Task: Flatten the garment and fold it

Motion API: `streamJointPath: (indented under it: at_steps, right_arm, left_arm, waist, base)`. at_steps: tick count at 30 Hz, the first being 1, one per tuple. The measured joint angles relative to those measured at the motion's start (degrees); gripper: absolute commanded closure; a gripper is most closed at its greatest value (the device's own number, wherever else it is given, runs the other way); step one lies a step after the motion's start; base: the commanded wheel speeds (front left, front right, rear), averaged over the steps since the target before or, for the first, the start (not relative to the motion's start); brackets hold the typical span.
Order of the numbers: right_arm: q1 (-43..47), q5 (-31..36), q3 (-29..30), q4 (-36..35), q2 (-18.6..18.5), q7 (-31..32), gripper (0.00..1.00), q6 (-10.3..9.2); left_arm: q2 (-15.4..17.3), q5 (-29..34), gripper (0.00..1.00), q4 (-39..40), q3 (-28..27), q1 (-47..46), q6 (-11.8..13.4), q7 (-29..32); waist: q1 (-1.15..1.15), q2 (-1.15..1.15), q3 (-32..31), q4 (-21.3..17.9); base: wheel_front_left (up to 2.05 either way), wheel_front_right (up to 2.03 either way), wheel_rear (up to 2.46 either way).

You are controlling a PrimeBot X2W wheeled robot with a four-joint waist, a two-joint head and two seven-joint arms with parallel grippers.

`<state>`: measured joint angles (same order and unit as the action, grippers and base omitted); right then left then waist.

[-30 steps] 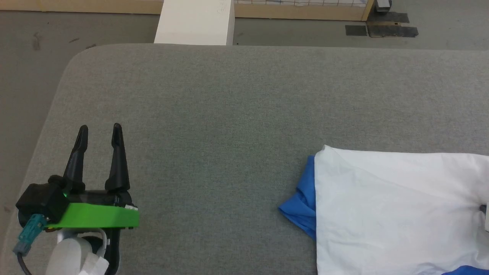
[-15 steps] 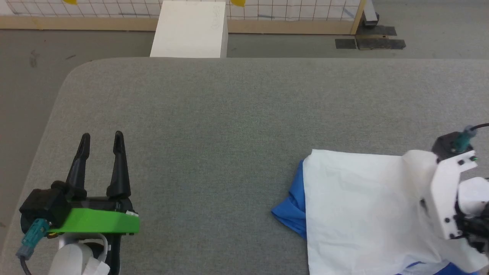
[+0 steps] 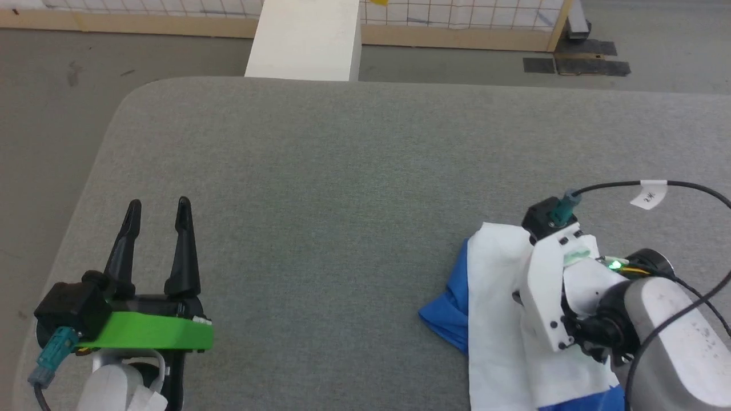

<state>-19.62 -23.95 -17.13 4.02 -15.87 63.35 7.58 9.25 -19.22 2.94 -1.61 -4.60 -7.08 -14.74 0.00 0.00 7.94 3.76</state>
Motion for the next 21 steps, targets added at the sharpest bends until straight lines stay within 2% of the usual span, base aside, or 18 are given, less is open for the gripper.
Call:
streamJointPath:
  at_steps: [11,13,21]
  right_arm:
    - [-6.31,3.99,-3.53,12.68,2.90,-6.61,1.00,0.00]
    - [-6.88,4.04,-4.42,13.63,3.27,-8.18,0.00,0.00]
    - [-10.99,1.03,-8.43,10.93,4.55,-11.31,0.00,0.01]
  left_arm:
    - [-0.02,-0.46,0.00,0.08,0.13,-0.06,0.00,0.00]
    - [-0.03,-0.52,0.00,0.01,0.18,-0.10,0.00,0.00]
    - [-0.07,-0.51,0.00,-0.19,0.27,-0.13,0.00,0.00]
  waist:
    - [0.00,0.00,2.59,2.12]
    - [0.00,0.00,2.83,2.32]
    - [0.00,0.00,2.16,1.56]
  base:
    - [0.00,0.00,0.00]
    - [0.00,0.00,0.00]
    - [0.00,0.00,0.00]
